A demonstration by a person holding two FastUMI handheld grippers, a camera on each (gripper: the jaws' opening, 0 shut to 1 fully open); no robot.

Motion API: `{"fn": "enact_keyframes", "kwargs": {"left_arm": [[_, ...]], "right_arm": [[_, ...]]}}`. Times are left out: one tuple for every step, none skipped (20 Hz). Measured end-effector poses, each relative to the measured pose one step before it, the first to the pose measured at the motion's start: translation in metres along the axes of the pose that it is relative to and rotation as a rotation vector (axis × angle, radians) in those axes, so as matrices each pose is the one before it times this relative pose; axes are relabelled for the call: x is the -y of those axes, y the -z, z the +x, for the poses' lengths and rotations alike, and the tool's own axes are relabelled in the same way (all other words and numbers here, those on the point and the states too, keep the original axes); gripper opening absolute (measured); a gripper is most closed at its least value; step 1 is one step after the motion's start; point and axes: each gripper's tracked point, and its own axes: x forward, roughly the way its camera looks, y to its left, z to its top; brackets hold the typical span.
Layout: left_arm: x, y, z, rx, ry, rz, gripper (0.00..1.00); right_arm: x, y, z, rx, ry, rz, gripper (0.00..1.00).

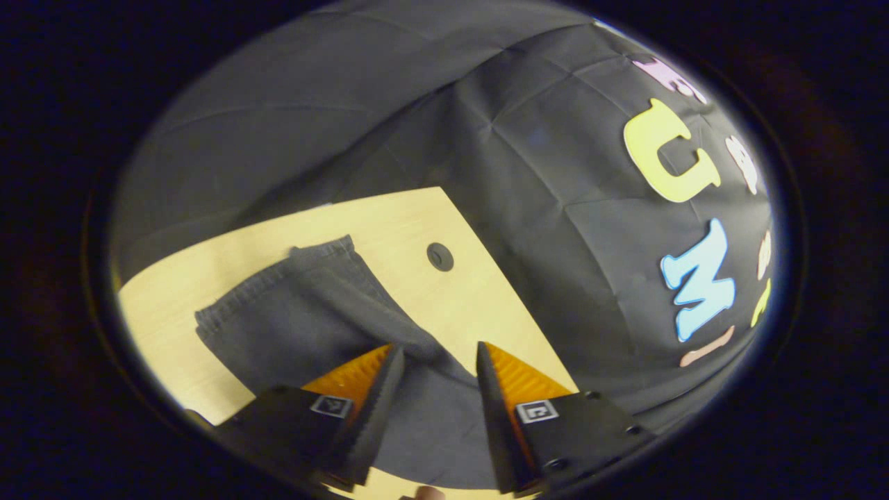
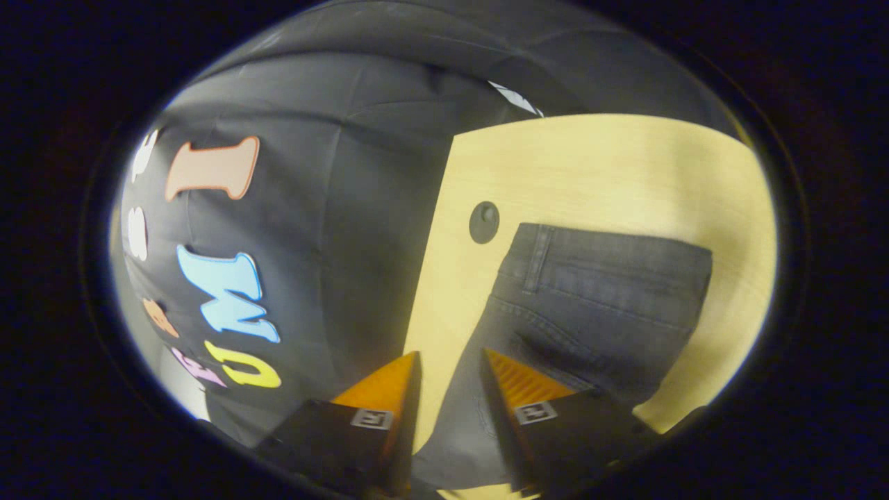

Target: Grasp the waist and the cuffs of the jeans and fold them to make the two legs overlap; first hold the waist and fold one-third of the jeans toward the cuffs, then hold the cuffs and fold the remaining one-third in the same direction to finish folding.

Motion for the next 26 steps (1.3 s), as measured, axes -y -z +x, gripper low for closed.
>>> {"fn": "enact_keyframes", "kwargs": {"left_arm": [[0.00088,-0.00452,-0.00622,0.03145,-0.00772,0.04475,0.88],[0.00353,-0.00775,-0.02133,0.06766,-0.03172,0.11845,0.88],[0.00705,-0.00971,-0.01537,0.06719,-0.00240,0.07491,0.88],[0.01102,-0.00882,-0.02268,0.07197,0.01817,0.08323,0.88],[0.00820,-0.00528,-0.01628,0.04651,0.02089,0.04988,0.88],[0.00765,-0.00020,-0.01228,0.02458,0.01577,0.04073,0.97],[0.01237,0.00300,-0.01718,0.01971,0.02447,0.04967,0.88],[0.00727,0.00281,-0.01172,0.00470,0.00736,0.03393,0.88],[0.00832,0.00044,-0.00960,-0.00027,-0.00051,0.02156,0.90],[0.01001,-0.00609,-0.01366,0.01117,0.01567,-0.00733,0.92],[0.00241,-0.00630,-0.01391,0.01368,0.00008,0.00945,0.91],[0.00128,-0.00151,-0.00513,0.00607,-0.00122,0.01266,0.93],[0.00465,-0.00259,-0.00455,0.00841,0.00189,0.00698,0.92],[0.00744,-0.00452,-0.00861,0.01057,0.00509,0.00892,0.93],[0.00884,-0.00294,-0.00869,0.00640,0.01894,-0.00499,0.93],[0.00516,0.00039,-0.00384,-0.00154,0.01062,-0.00721,0.92],[0.00789,0.00043,-0.00388,0.00161,0.01309,-0.00831,0.92],[0.00542,0.00001,-0.00102,0.00064,0.00591,0.00006,0.93],[0.00210,0.00133,-0.00058,-0.00129,0.00034,0.00220,0.93],[0.00139,0.00149,-0.00061,-0.00243,0.00734,0.00044,0.92],[0.00150,-0.00055,-0.00351,-0.00168,0.00192,-0.00005,0.94],[0.00444,0.00059,-0.00172,-0.00480,0.00725,0.00409,0.92],[0.00223,-0.00055,-0.00170,-0.00057,0.00277,0.00563,0.93],[0.00288,-0.00143,-0.00278,-0.00065,0.00702,0.00723,0.92],[0.00191,-0.00267,-0.00391,0.00573,0.00459,0.01177,0.92],[0.00055,-0.00162,-0.00204,0.00282,0.00496,0.00757,0.93]], "right_arm": [[0.00545,0.00111,-0.01058,0.01749,0.03631,-0.07509,0.73],[0.01125,-0.01018,-0.01791,0.07647,0.05632,-0.11196,0.93],[0.01453,-0.00735,-0.01654,0.06945,0.05321,-0.06216,0.93],[0.01677,-0.00503,-0.01370,0.05077,0.04992,-0.02225,0.94],[0.01316,-0.00134,-0.00927,0.03548,0.03424,0.00493,0.93],[0.00290,0.00187,0.00290,0.01115,0.02677,0.02677,0.93],[0.00494,0.00749,0.00872,-0.02042,0.00446,0.04113,0.93],[0.02033,0.01080,0.00411,-0.01373,0.02505,0.04472,0.94],[0.00756,0.00544,0.00478,0.00214,0.01743,0.00797,0.94],[0.00495,0.00972,0.00931,-0.00249,0.02840,-0.00135,0.93],[-0.00509,0.00210,0.00196,0.00847,-0.01541,0.01197,0.93],[-0.00018,-0.00032,-0.00130,0.00921,-0.00499,0.00675,0.93],[-0.00230,0.00098,0.00170,-0.00330,-0.00461,0.00948,0.93],[-0.00162,0.00331,0.00514,0.00408,0.00508,0.01337,0.90],[0.00685,0.00016,0.00248,0.00525,0.02483,0.01206,0.84],[0.00505,0.00127,0.00152,0.00228,0.01991,0.00624,0.74],[0.00455,0.00031,-0.00045,-0.00467,0.00405,-0.01274,0.64],[0.00211,0.00207,0.00080,-0.00725,-0.00682,-0.00728,0.45],[-0.00141,0.00009,0.00053,0.00013,-0.01041,-0.00053,0.45],[0.00022,-0.00156,-0.00169,0.00267,-0.00885,0.00202,0.36],[-0.00230,0.00025,-0.00177,0.00706,-0.00983,-0.00698,0.33],[-0.00170,-0.00094,-0.00295,0.01206,-0.00646,-0.01493,0.26],[-0.00347,0.00141,-0.00725,0.01103,-0.00997,-0.02422,0.21],[0.00015,0.00081,-0.00799,0.00812,-0.01032,-0.02261,0.19],[-0.00031,-0.00181,-0.00863,0.01510,-0.01077,-0.03081,0.17],[0.00186,-0.00069,-0.01140,0.01243,-0.00321,-0.03834,0.15]]}}
